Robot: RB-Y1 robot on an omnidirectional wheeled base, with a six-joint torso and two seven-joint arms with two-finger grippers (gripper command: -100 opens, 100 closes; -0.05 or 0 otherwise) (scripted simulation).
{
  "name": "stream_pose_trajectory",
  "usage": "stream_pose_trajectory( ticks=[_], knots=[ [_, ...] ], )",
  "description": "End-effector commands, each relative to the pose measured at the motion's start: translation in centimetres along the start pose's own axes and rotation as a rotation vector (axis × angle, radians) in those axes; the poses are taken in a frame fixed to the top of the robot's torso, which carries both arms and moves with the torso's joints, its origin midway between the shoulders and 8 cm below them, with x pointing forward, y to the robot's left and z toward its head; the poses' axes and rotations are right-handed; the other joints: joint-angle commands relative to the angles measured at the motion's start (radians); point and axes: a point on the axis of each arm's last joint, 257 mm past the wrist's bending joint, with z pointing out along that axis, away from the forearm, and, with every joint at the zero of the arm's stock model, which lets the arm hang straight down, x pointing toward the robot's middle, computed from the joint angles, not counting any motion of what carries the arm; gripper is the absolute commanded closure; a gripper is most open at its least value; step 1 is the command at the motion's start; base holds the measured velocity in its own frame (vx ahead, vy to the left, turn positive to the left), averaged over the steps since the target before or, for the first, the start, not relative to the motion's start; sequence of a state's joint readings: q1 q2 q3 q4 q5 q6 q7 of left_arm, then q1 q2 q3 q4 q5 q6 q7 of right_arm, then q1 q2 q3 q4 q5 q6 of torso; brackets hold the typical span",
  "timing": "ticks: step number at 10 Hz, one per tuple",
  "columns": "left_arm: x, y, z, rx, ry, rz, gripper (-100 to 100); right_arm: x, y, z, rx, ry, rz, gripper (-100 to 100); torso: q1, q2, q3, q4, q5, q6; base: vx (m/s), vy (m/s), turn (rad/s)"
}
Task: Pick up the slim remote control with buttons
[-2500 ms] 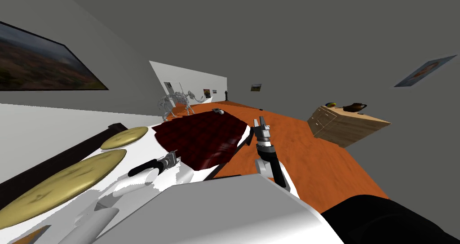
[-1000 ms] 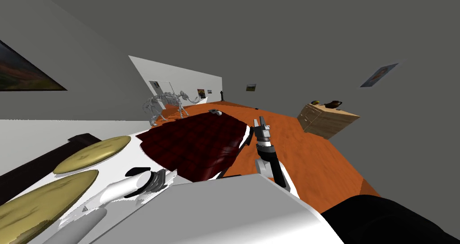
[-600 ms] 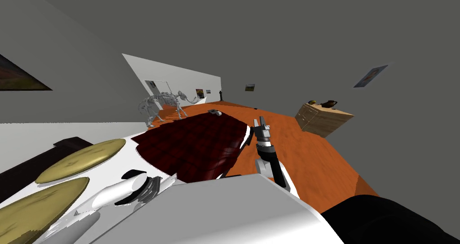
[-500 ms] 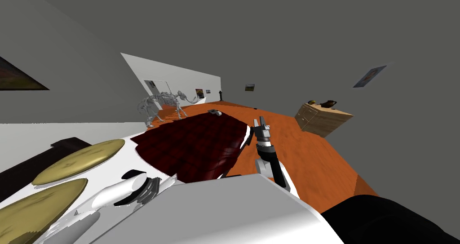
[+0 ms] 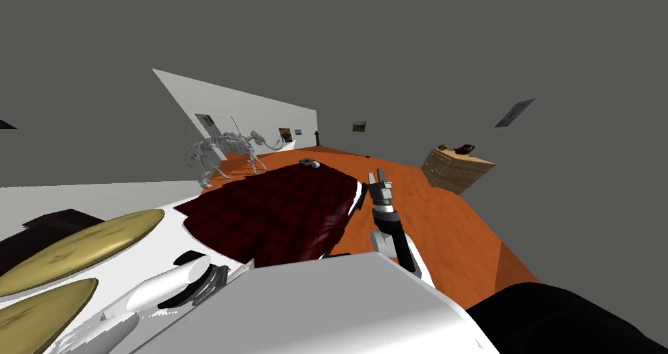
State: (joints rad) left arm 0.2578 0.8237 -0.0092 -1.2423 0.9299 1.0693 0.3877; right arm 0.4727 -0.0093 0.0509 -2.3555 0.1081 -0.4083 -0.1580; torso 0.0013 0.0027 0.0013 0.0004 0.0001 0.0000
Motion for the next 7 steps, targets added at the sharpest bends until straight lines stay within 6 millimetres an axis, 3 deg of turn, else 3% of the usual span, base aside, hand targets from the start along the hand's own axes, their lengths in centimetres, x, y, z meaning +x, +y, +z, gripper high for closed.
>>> stream_pose_trajectory(
  ticks=[1, 3, 5, 7],
  knots=[
    [-0.9, 1.0, 0.4, 0.001, -0.001, -0.064, -100, 0.0, 0.0, 0.0, 0.0, 0.0, 0.0, 0, 0.0, 0.0, 0.0, 0.0, 0.0, 0.0, -0.085, 0.084, -0.452],
    [-2.1, 2.6, 0.9, 0.001, -0.003, -0.139, -100, 0.0, 0.0, 0.0, 0.0, 0.0, 0.0, 0, 0.004, 0.006, 0.004, 0.001, 0.001, -0.001, -0.14, 0.085, -0.402],
    [-2.7, 3.4, 1.1, 0.002, -0.005, -0.192, -100, 0.0, 0.0, 0.0, 0.0, 0.0, 0.0, 0, 0.002, 0.005, 0.003, 0.001, 0.001, -0.001, -0.075, 0.04, -0.225],
    [-3.9, 4.9, 1.5, 0.004, -0.009, -0.266, -100, 0.0, 0.0, 0.0, 0.0, 0.0, 0.0, 0, 0.002, 0.004, 0.002, 0.001, 0.0, 0.0, -0.104, 0.058, -0.434]
  ],
)
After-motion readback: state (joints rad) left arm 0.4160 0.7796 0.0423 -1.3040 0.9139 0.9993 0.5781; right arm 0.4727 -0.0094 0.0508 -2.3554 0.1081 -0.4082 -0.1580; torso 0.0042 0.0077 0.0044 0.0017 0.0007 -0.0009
